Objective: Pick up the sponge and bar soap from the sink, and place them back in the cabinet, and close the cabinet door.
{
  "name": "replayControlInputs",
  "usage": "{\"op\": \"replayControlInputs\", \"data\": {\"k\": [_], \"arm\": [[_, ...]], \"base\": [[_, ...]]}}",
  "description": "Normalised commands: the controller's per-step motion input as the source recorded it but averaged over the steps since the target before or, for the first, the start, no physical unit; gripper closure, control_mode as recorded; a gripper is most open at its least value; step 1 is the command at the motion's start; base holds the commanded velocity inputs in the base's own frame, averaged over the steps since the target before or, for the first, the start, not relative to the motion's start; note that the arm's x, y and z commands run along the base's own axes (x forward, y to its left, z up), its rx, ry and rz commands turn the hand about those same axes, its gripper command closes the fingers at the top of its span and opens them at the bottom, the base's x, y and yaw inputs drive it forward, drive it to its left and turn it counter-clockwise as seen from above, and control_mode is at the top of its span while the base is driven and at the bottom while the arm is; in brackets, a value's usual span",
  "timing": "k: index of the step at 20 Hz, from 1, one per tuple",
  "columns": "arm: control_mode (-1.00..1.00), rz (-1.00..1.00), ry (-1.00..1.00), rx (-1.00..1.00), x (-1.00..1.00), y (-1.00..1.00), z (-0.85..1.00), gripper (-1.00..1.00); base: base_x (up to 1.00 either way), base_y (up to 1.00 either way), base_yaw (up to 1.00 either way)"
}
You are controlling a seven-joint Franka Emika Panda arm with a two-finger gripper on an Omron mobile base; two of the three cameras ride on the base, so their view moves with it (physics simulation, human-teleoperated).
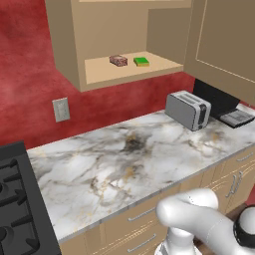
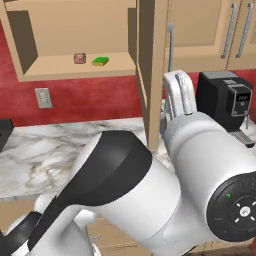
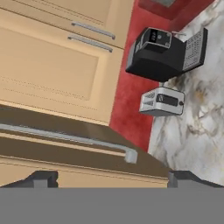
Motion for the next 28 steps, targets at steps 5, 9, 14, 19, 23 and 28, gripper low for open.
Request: {"op": "replayControlInputs", "data": {"k": [5,9,14,19,23,28], "arm": [[-1.0,0.08,0.0,0.03,0.26,-0.01,-0.08,-1.0],[-1.0,0.08,-0.02,0.02,0.35,0.0,-0.1,-1.0],[-1.0,0.09,-0.03,0.04,0.22,0.0,-0.04,-1.0],[-1.0,0.12,-0.06,0.05,0.19,0.0,-0.05,-1.0],[-1.0,0.13,-0.09,0.04,0.16,0.0,-0.06,-1.0],[-1.0,0.13,-0.08,0.05,0.18,0.0,-0.01,-1.0]], "base": [[0.0,0.0,0.0],[0.0,0.0,0.0],[0.0,0.0,0.0],[0.0,0.0,0.0],[0.0,0.0,0.0],[0.0,0.0,0.0]]}}
